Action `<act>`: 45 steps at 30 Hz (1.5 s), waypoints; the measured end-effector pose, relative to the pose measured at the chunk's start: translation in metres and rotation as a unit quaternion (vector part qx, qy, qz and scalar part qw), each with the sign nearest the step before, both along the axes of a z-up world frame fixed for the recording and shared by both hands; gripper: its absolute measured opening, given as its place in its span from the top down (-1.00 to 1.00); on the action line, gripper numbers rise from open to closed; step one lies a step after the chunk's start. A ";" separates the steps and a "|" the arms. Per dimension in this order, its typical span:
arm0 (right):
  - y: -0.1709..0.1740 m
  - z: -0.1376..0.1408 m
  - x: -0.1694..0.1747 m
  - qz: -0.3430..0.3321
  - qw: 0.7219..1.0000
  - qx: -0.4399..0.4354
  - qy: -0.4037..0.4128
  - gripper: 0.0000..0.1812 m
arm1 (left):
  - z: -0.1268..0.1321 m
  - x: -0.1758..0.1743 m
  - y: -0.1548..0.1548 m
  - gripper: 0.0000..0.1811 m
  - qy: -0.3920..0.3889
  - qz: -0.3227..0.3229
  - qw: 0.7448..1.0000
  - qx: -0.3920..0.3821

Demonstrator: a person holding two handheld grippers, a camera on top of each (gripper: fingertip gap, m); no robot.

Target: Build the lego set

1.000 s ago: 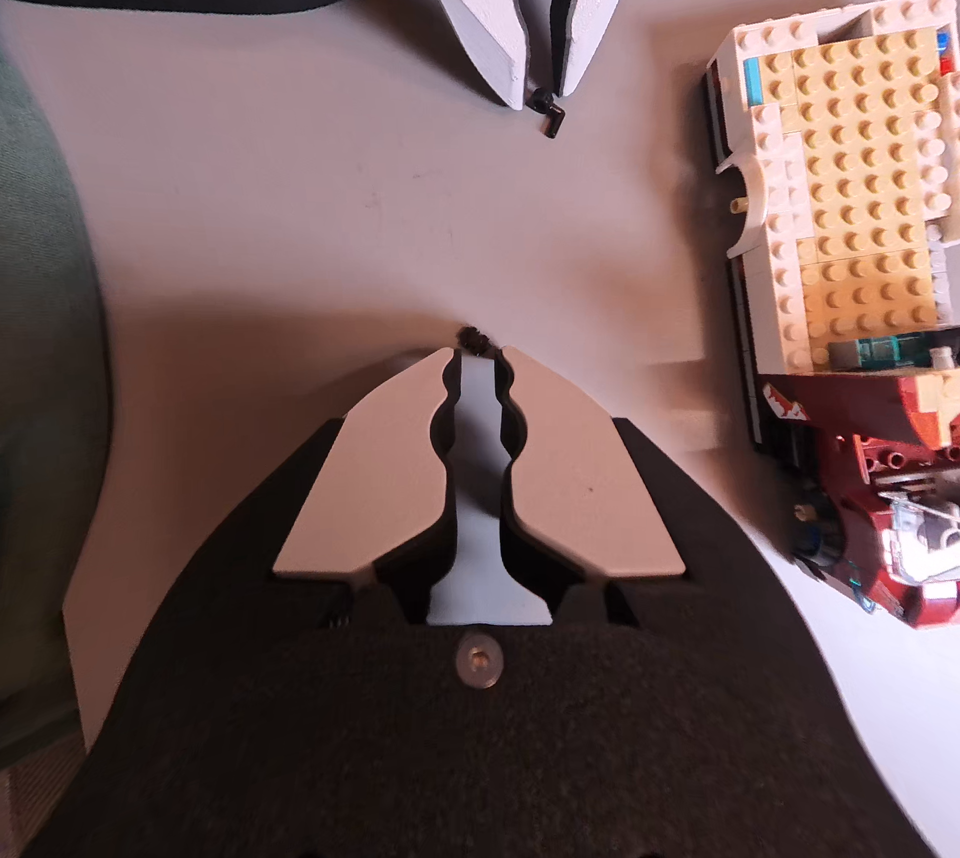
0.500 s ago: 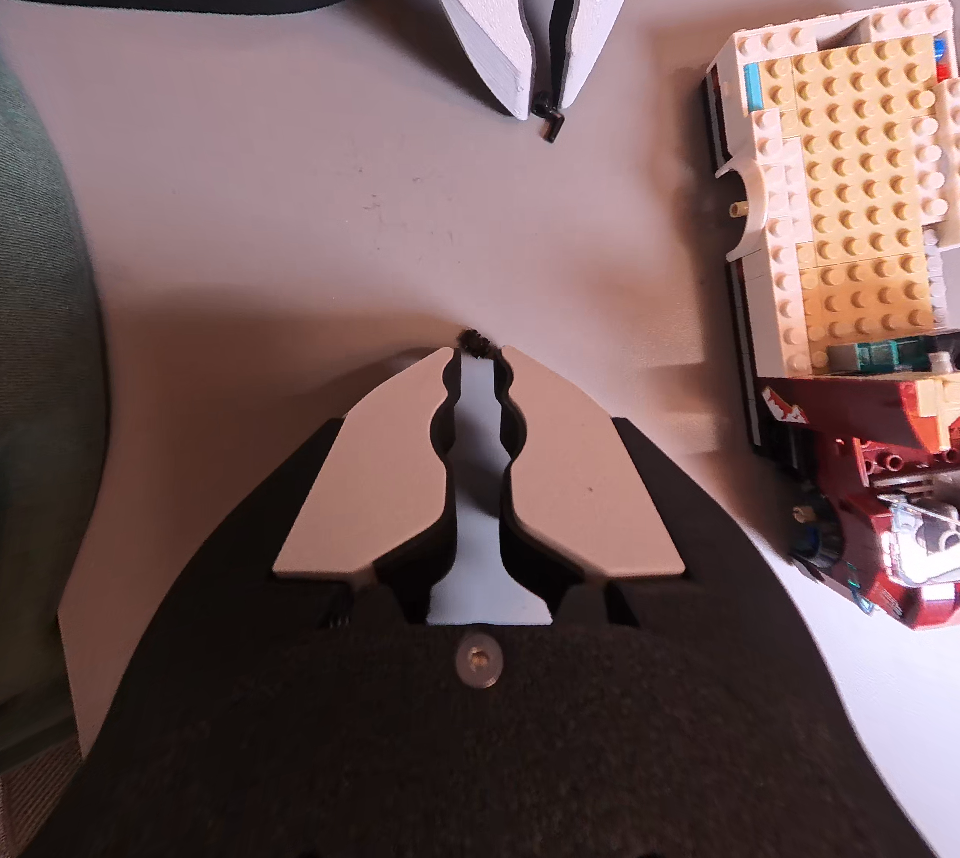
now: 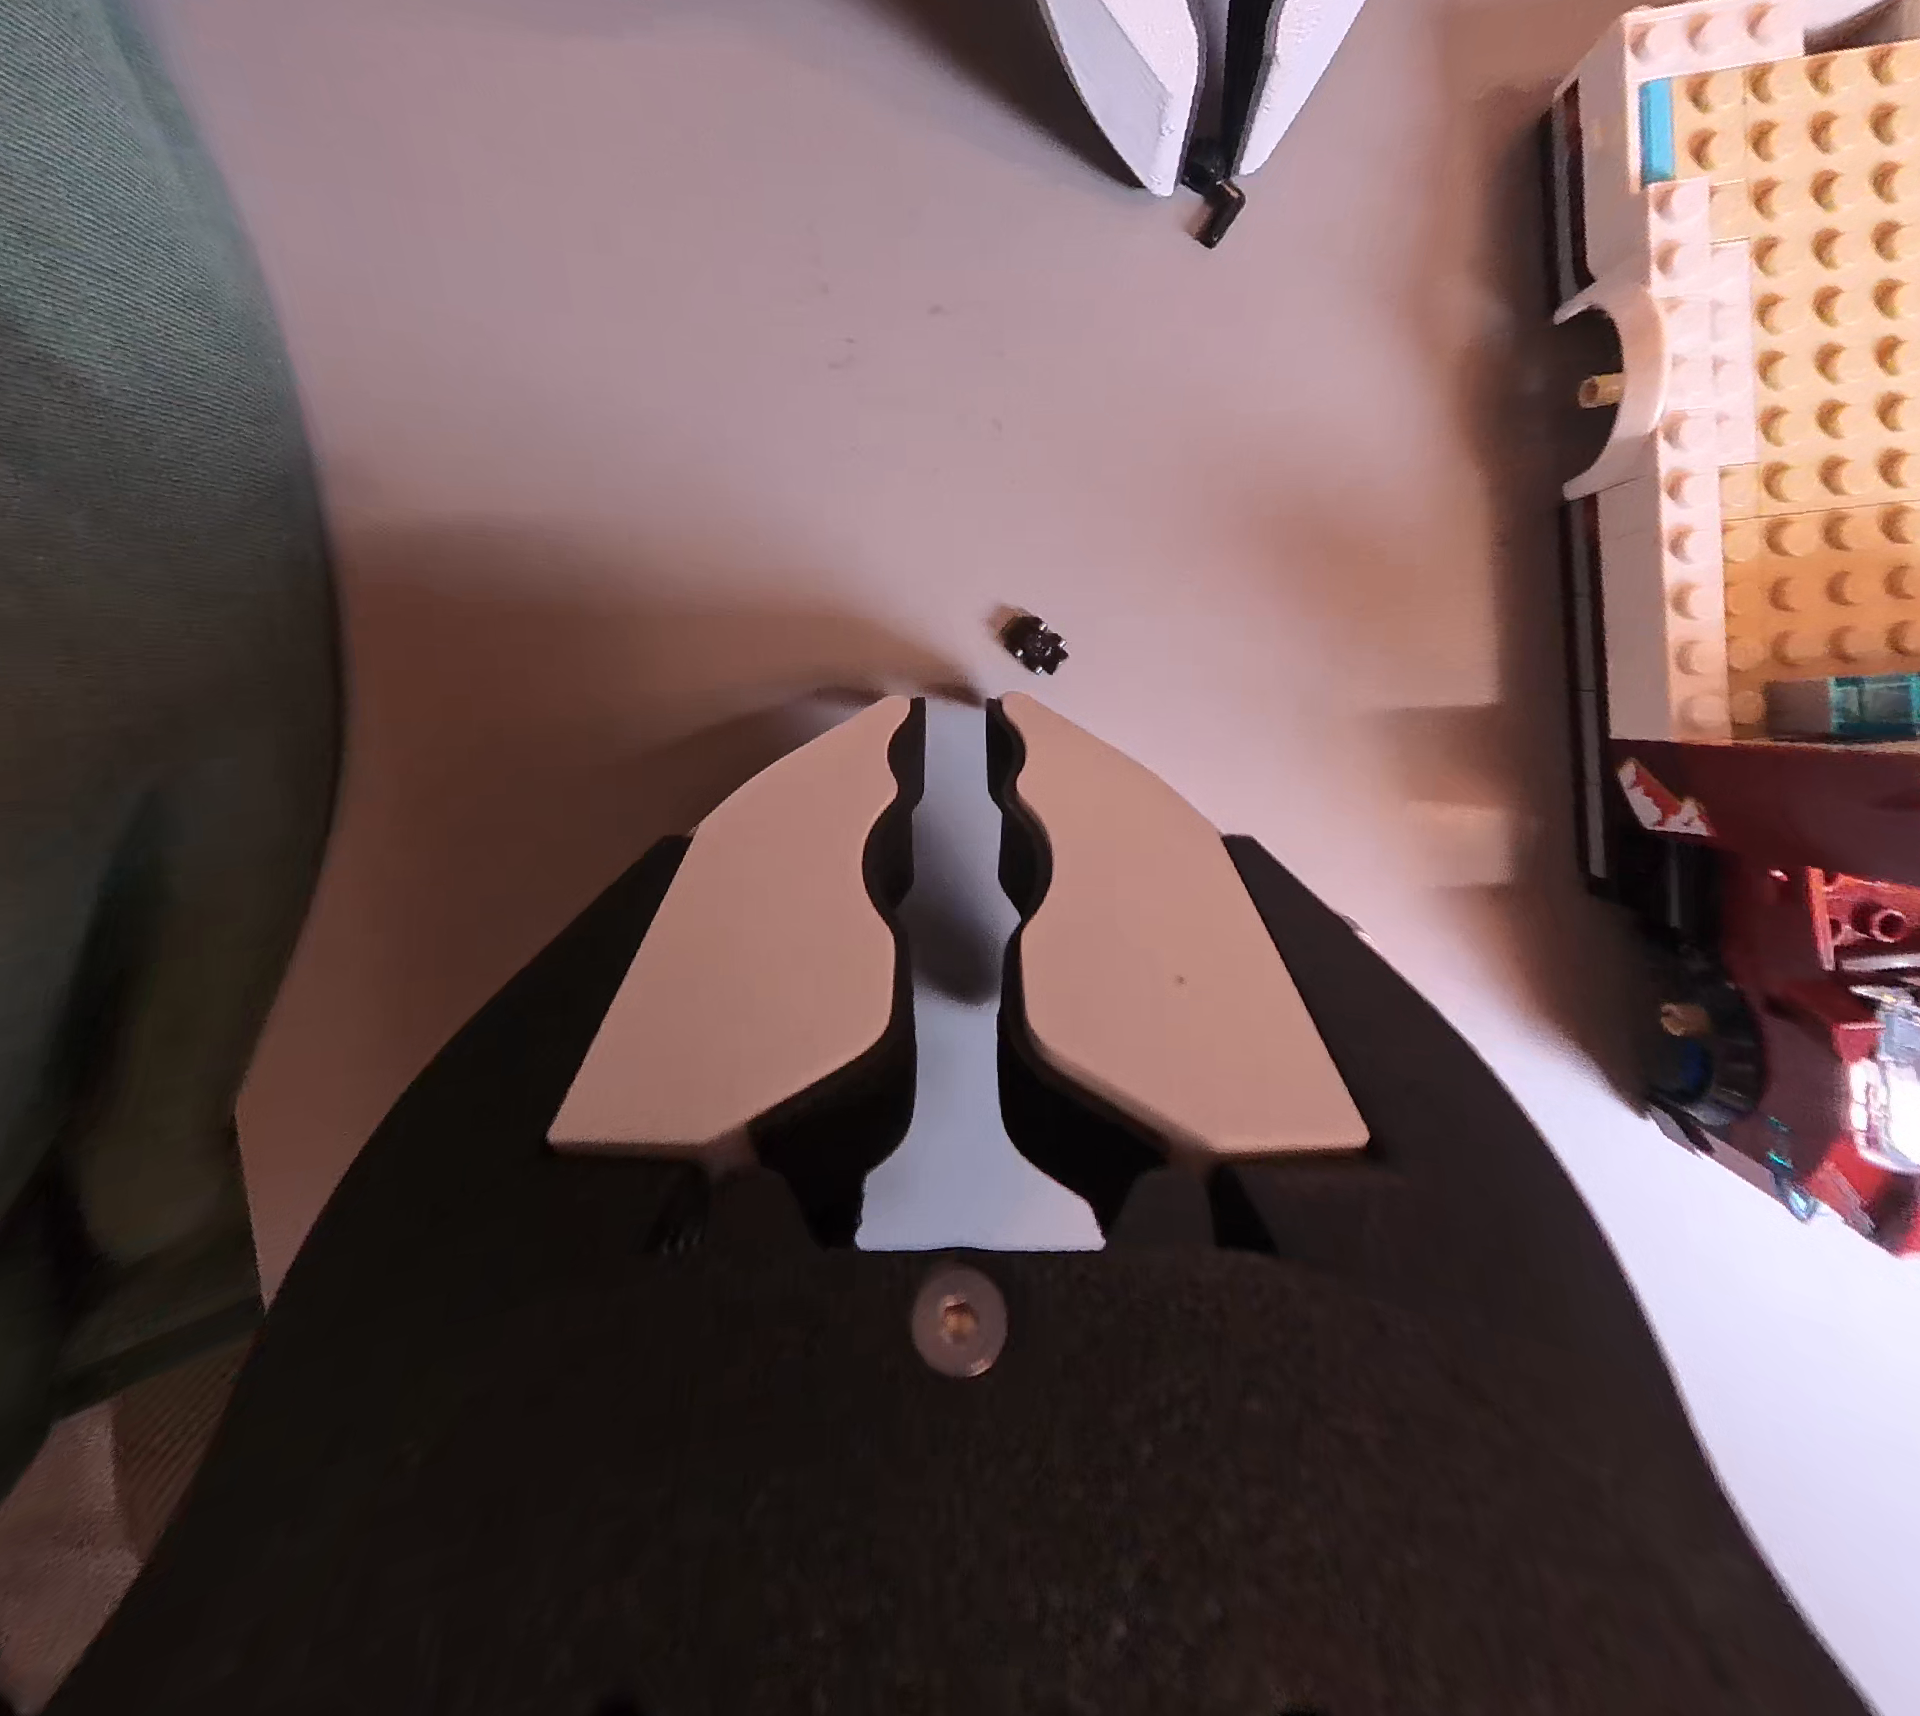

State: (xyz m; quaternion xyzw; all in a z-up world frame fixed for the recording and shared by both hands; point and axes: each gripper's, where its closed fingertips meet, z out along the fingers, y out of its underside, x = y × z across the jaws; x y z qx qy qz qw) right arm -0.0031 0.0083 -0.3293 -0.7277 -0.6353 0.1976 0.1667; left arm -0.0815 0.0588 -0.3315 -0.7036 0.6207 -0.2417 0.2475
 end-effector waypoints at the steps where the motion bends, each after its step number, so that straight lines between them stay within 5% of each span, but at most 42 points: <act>1: 0.000 -0.001 0.000 -0.001 1.000 0.000 -0.003 0.88 | 0.000 0.000 0.000 0.91 0.000 0.000 1.000 0.000; 45: 0.016 0.007 -0.017 -0.025 0.999 0.009 0.043 0.81 | 0.000 0.008 -0.001 0.92 0.000 -0.017 0.999 0.030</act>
